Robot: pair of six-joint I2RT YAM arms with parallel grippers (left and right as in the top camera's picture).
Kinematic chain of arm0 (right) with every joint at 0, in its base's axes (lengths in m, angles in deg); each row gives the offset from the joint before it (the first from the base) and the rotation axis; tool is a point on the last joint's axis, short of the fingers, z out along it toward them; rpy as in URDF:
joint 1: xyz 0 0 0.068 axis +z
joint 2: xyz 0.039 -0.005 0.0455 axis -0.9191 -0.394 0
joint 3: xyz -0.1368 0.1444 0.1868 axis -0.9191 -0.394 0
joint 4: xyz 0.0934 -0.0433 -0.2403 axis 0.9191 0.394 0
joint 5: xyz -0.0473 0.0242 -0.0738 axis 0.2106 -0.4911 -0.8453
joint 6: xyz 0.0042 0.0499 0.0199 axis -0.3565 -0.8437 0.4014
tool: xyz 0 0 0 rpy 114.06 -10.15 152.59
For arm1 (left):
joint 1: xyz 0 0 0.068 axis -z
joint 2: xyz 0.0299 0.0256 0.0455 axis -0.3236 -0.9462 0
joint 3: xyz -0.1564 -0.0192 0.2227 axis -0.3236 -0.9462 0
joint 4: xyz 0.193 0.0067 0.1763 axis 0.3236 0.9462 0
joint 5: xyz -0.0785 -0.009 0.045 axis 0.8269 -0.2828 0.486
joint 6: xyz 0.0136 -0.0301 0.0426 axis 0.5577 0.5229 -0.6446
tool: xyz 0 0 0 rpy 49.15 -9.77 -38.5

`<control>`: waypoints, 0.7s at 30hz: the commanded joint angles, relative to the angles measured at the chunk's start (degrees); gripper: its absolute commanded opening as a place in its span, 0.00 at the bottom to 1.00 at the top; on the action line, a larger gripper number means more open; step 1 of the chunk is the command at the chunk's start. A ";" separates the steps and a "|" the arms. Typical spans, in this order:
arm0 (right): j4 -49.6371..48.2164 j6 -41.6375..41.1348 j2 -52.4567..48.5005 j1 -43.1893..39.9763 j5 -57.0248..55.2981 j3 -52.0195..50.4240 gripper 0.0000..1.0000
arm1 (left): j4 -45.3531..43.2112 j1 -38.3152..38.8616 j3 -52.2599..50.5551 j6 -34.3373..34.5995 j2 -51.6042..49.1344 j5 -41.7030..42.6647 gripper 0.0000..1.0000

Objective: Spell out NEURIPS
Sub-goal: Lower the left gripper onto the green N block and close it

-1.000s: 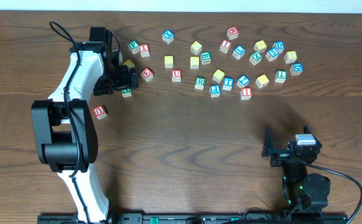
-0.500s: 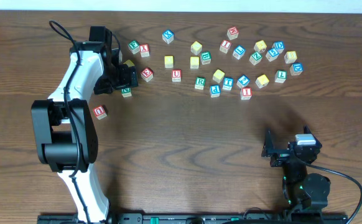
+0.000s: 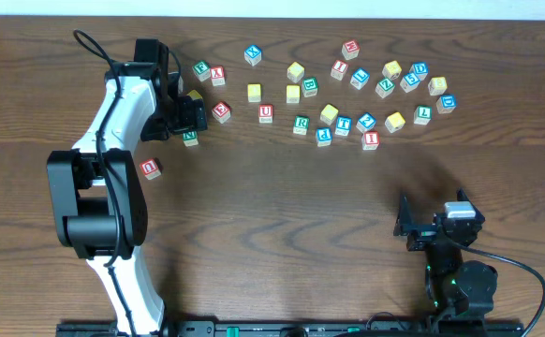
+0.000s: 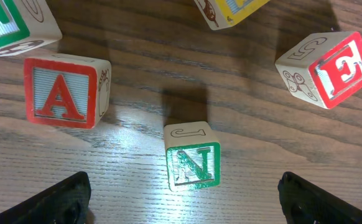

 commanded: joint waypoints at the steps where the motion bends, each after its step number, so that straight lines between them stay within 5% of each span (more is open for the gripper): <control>1: 0.26 -0.96 0.22 -0.35 0.13 -0.04 0.99 | -0.15 0.24 0.72 -0.57 -2.19 -0.96 0.95; 15: 0.26 -0.96 0.22 -0.35 0.15 -0.04 0.99 | -1.22 0.87 0.72 -0.55 -5.35 -0.90 0.95; 21: 0.26 -0.94 0.22 -0.35 0.15 -0.04 0.99 | -1.33 1.16 0.72 -0.55 -5.35 -0.90 0.72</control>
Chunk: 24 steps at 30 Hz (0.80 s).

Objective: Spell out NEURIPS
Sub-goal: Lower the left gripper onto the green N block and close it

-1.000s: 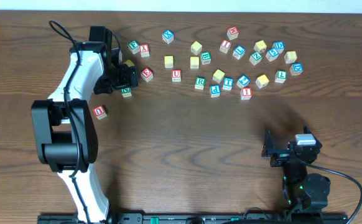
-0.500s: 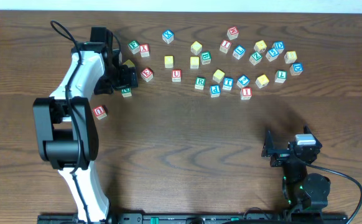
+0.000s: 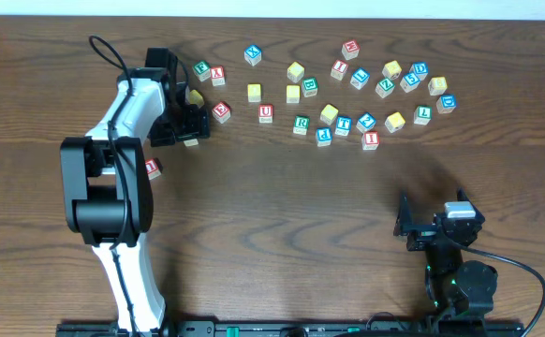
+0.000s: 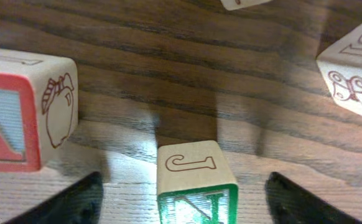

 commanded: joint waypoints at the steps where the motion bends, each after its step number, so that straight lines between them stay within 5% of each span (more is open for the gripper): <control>1: 0.26 -0.96 0.22 -0.35 0.13 -0.04 0.99 | -0.02 0.17 0.72 -0.52 -0.28 -0.50 0.68; 10: 0.26 -0.96 0.22 -0.35 0.15 -0.07 0.99 | -0.04 0.17 0.72 -0.52 -0.28 -0.50 0.66; 24: 0.26 -0.96 0.22 -0.35 0.15 -0.04 0.99 | 0.04 0.17 0.74 -0.52 -0.26 -0.50 0.41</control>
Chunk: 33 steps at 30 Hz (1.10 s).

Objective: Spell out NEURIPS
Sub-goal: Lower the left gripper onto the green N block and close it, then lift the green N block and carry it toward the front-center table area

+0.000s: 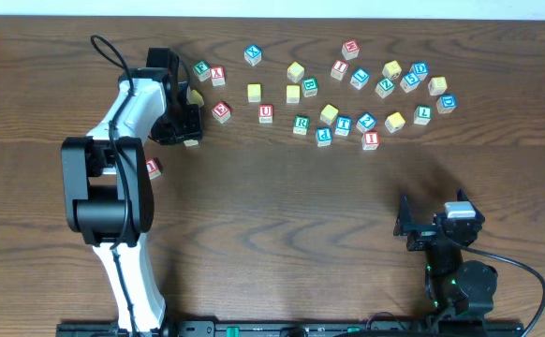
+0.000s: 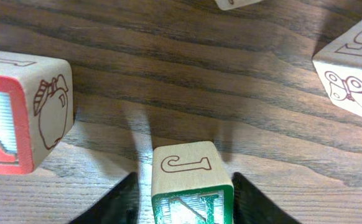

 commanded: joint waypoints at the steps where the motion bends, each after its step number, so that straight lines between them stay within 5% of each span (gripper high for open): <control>1: 0.26 -0.96 0.22 -0.35 0.13 -0.04 0.99 | 0.13 0.04 0.74 -0.39 -0.24 -0.52 0.39; 33: 0.26 -0.96 0.20 -0.35 0.13 -0.07 0.99 | 1.51 0.04 0.79 -0.42 7.21 -0.48 0.31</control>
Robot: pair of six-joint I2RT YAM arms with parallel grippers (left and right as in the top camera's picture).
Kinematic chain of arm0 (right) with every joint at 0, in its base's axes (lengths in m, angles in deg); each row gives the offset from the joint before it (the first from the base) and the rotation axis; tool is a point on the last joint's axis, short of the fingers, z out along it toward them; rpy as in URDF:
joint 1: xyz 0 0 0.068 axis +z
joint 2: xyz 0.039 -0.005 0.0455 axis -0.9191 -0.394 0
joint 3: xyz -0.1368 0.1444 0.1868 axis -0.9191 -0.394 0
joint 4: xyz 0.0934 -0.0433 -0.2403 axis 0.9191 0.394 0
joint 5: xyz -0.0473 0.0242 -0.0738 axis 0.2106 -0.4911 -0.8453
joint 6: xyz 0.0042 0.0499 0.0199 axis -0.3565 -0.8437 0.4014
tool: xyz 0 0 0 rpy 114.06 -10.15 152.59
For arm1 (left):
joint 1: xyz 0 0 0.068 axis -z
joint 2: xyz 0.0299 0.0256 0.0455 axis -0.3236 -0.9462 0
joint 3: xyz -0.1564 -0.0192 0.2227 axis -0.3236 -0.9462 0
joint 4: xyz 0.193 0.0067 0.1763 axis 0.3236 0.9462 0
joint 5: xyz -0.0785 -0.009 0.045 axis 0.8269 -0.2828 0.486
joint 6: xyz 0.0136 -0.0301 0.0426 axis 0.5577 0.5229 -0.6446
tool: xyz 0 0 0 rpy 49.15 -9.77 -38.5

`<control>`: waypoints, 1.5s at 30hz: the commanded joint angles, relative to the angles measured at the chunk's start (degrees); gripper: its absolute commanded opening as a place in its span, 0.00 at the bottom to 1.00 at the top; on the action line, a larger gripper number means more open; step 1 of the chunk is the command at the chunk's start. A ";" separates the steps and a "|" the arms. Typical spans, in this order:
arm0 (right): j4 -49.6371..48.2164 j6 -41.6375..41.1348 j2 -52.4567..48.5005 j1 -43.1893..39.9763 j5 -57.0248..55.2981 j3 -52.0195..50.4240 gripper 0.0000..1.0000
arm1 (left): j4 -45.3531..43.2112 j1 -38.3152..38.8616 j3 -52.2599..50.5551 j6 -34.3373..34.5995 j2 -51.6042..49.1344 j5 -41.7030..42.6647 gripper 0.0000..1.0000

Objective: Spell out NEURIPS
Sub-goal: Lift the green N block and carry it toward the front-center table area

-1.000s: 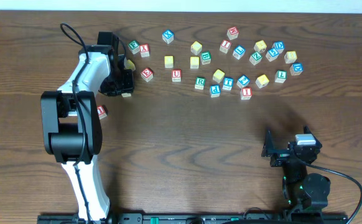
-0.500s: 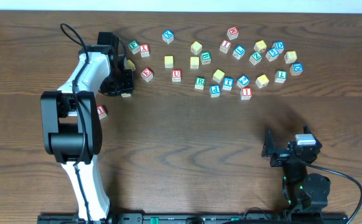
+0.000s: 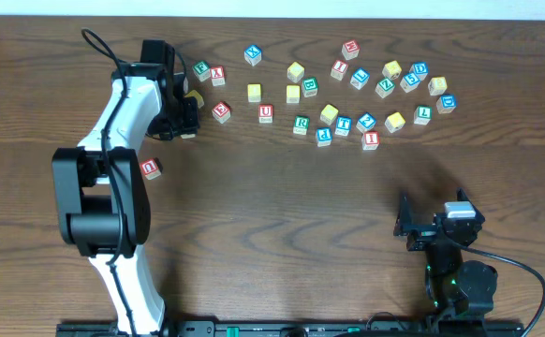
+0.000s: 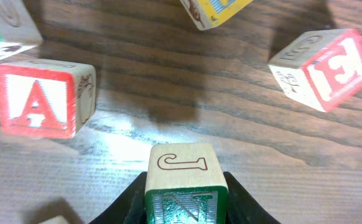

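Note:
My left gripper [image 4: 184, 202] is shut on the green N block [image 4: 184, 180], whose J face points away from the camera. The block hangs a little above the wood. Below it lie the red A block [image 4: 41, 99] to the left and the red E block [image 4: 330, 68] to the right. Overhead, the left gripper [image 3: 184, 126] sits at the left end of the scattered letter blocks. Among those are a red U [image 3: 266, 113], a green R [image 3: 301, 124], a blue P [image 3: 324, 136] and a red I [image 3: 370, 140]. My right gripper [image 3: 405, 225] rests at the near right with nothing in it.
A lone red block [image 3: 151, 168] lies near the left arm's elbow. A yellow block [image 4: 215, 9] and a green-edged block [image 4: 0, 28] lie just beyond the held block. The remaining blocks spread along the far side of the table [image 3: 282, 215].
The left gripper, shut on the N block at table level before, now holds it raised off the wood. The A and E blocks look smaller and farther below. The right arm is unchanged.
The left gripper first hung open above the N block between the A and E blocks. Then it was low, with its open fingers either side of the block. After that the fingers were against the block's sides, and now the block is off the table.

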 commanded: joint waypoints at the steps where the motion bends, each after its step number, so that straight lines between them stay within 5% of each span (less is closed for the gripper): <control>1: 0.26 -0.96 0.22 -0.35 0.15 -0.04 0.99 | 1.03 0.04 0.79 -0.35 2.93 -0.44 0.31; 27: 0.26 -0.96 0.20 -0.35 0.13 -0.04 0.99 | 11.96 12.81 -1.84 2.29 25.35 -4.48 0.19; 45: 0.26 -0.96 0.22 -0.35 0.15 -0.04 0.99 | -4.22 21.62 -33.24 19.74 39.41 -8.72 0.14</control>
